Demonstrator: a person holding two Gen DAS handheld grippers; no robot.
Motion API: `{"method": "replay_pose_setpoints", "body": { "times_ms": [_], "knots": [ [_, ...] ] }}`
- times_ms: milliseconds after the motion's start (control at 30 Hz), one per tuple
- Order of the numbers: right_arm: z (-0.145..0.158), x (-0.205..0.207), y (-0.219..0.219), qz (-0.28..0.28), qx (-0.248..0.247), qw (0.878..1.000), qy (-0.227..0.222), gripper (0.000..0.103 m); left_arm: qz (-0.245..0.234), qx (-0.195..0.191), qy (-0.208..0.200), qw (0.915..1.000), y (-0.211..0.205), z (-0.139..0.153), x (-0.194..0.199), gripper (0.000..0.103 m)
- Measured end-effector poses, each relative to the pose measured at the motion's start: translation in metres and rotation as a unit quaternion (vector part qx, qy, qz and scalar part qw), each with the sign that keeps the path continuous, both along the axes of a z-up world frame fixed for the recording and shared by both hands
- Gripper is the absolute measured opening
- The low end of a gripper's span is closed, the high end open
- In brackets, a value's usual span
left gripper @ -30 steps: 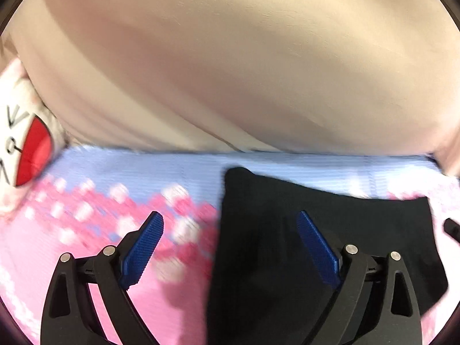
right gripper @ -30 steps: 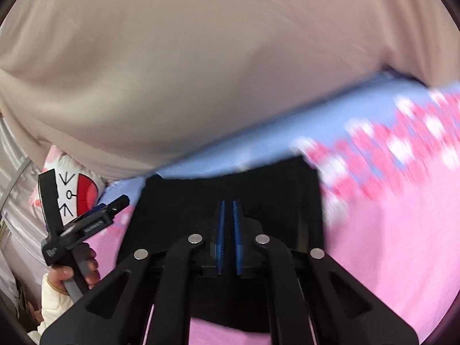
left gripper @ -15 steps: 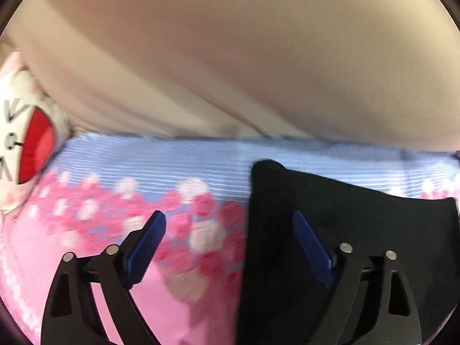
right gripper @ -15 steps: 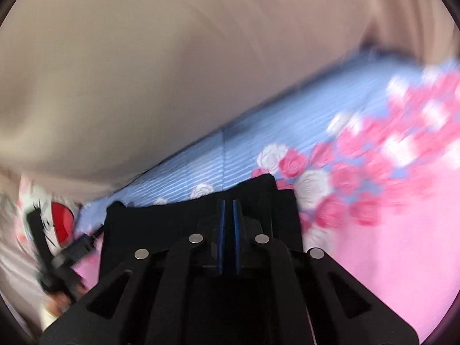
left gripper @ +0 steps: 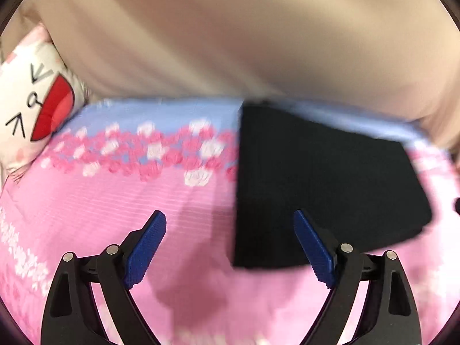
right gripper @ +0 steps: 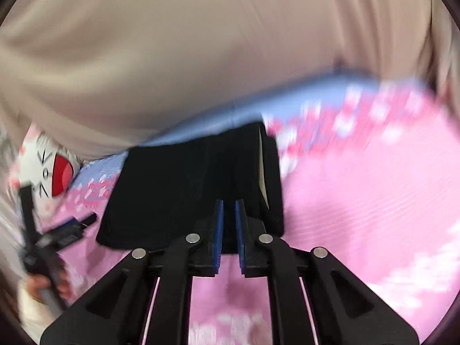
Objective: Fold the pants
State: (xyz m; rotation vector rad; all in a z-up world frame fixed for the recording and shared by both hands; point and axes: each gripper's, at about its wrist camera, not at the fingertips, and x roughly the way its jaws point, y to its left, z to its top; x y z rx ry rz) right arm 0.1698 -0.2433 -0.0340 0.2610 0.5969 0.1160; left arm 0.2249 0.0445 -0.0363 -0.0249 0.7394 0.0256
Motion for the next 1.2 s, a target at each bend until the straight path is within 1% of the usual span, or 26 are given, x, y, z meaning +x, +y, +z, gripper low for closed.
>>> {"method": "replay_pose_setpoints", "body": {
  "times_ms": [33,67,133,167,200,267,300,367,433,467,567,700,1000,1200],
  "knots": [
    [0.009,-0.02,0.006,0.006,-0.001,1.0,-0.016,0.012,-0.01,-0.003,-0.022,0.9997,-0.003,0.014,-0.023,0.089],
    [0.016,-0.038,0.012,0.011,0.003,0.999,-0.03,0.013,-0.02,-0.003,-0.034,0.9992,-0.006,0.022,-0.037,0.089],
    [0.025,-0.058,0.028,0.009,0.002,0.999,-0.047,0.027,-0.045,-0.001,-0.062,0.9971,-0.019,0.038,-0.071,0.09],
    [0.028,-0.069,0.038,-0.003,-0.009,0.998,-0.057,0.042,-0.053,-0.002,-0.07,0.9961,-0.024,0.043,-0.082,0.091],
    [0.03,-0.079,0.05,-0.013,-0.026,0.997,-0.065,0.052,-0.062,0.0,-0.074,0.9953,-0.031,0.047,-0.092,0.091],
    [0.033,-0.093,0.068,-0.025,-0.064,0.994,-0.08,0.052,-0.073,0.011,-0.079,0.9942,-0.043,0.051,-0.103,0.091],
    [0.035,-0.096,0.071,-0.03,-0.075,0.993,-0.084,0.055,-0.075,0.021,-0.081,0.9937,-0.047,0.05,-0.108,0.091],
    [0.034,-0.102,0.079,-0.042,-0.091,0.991,-0.094,0.056,-0.077,0.029,-0.081,0.9933,-0.053,0.047,-0.115,0.091],
    [0.038,-0.111,0.082,-0.052,-0.096,0.989,-0.1,0.067,-0.077,0.028,-0.076,0.9937,-0.055,0.041,-0.121,0.091],
    [0.036,-0.113,0.084,-0.058,-0.1,0.988,-0.104,0.076,-0.077,0.026,-0.07,0.9942,-0.056,0.04,-0.123,0.091],
    [0.034,-0.117,0.086,-0.066,-0.116,0.985,-0.108,0.077,-0.076,0.015,-0.059,0.9952,-0.056,0.036,-0.129,0.091],
    [0.03,-0.116,0.087,-0.065,-0.112,0.986,-0.102,0.077,-0.069,0.021,-0.055,0.9958,-0.054,0.032,-0.13,0.091],
    [0.025,-0.114,0.087,-0.066,-0.112,0.987,-0.096,0.078,-0.071,0.025,-0.034,0.9966,-0.051,0.023,-0.128,0.091],
    [0.021,-0.112,0.085,-0.065,-0.11,0.988,-0.09,0.079,-0.062,0.033,-0.036,0.9969,-0.05,0.023,-0.128,0.091]
  ]
}}
